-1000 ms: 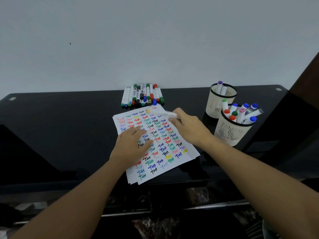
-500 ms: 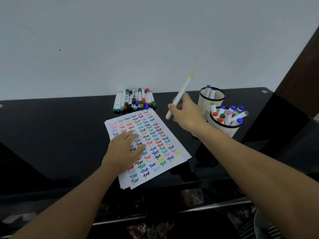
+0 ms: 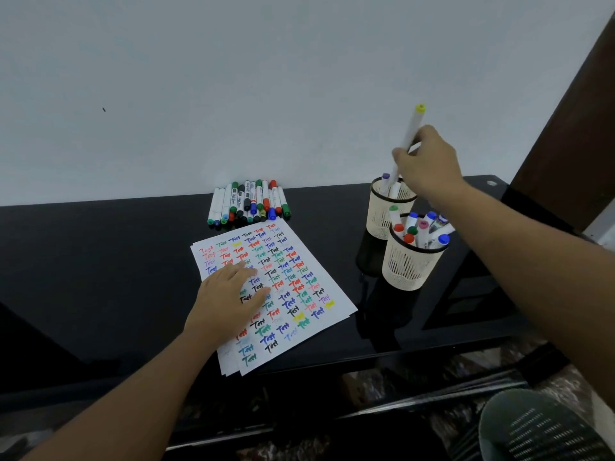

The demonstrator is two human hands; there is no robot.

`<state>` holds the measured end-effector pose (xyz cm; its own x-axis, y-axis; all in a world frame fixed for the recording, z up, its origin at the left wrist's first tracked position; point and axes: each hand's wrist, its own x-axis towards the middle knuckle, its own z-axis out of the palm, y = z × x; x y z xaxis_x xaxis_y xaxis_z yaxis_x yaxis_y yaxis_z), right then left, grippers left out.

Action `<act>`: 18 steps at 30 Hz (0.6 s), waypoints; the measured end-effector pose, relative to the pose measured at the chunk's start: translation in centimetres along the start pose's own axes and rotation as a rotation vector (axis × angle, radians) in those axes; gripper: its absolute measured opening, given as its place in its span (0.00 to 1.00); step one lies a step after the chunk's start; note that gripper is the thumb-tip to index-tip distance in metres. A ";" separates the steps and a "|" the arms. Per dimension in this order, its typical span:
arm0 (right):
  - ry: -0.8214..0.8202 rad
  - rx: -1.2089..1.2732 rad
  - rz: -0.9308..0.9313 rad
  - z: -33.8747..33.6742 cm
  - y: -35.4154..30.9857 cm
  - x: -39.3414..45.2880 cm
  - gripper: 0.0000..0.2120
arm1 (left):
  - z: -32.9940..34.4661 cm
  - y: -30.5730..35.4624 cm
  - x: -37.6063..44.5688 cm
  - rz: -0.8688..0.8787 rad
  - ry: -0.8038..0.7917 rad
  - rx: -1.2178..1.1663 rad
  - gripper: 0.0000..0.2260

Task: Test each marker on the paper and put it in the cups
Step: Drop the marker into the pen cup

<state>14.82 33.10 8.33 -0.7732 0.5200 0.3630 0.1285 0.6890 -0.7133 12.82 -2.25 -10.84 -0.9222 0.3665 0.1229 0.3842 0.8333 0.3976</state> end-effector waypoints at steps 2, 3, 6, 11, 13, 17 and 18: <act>-0.008 -0.022 0.033 -0.3 1.3 0.3 0.12 | 0.0 0.0 0.0 -0.003 -0.003 0.002 0.29; -0.014 -0.039 0.042 -0.4 1.8 0.4 0.12 | 0.0 0.0 0.1 -0.004 -0.005 0.001 0.29; -0.041 -0.089 0.054 -0.1 2.8 0.4 0.12 | 0.0 0.1 0.0 -0.004 -0.001 -0.009 0.28; -0.081 -0.122 0.066 0.6 3.5 0.2 0.13 | -0.1 0.2 -0.1 0.005 0.015 -0.018 0.28; -0.089 -0.124 0.079 0.7 3.5 0.1 0.14 | -0.2 0.2 0.0 0.007 0.019 -0.017 0.28; -0.079 -0.124 0.068 0.9 3.5 -0.1 0.20 | -0.2 0.2 0.0 0.007 0.020 -0.011 0.28; -0.068 -0.112 0.059 0.9 3.4 -0.1 0.20 | -0.2 0.3 0.0 0.005 0.014 -0.009 0.28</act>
<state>14.77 34.88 5.33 -0.8024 0.5279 0.2783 0.2403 0.7126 -0.6591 12.94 -2.13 -10.56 -0.9208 0.3649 0.1379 0.3886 0.8276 0.4050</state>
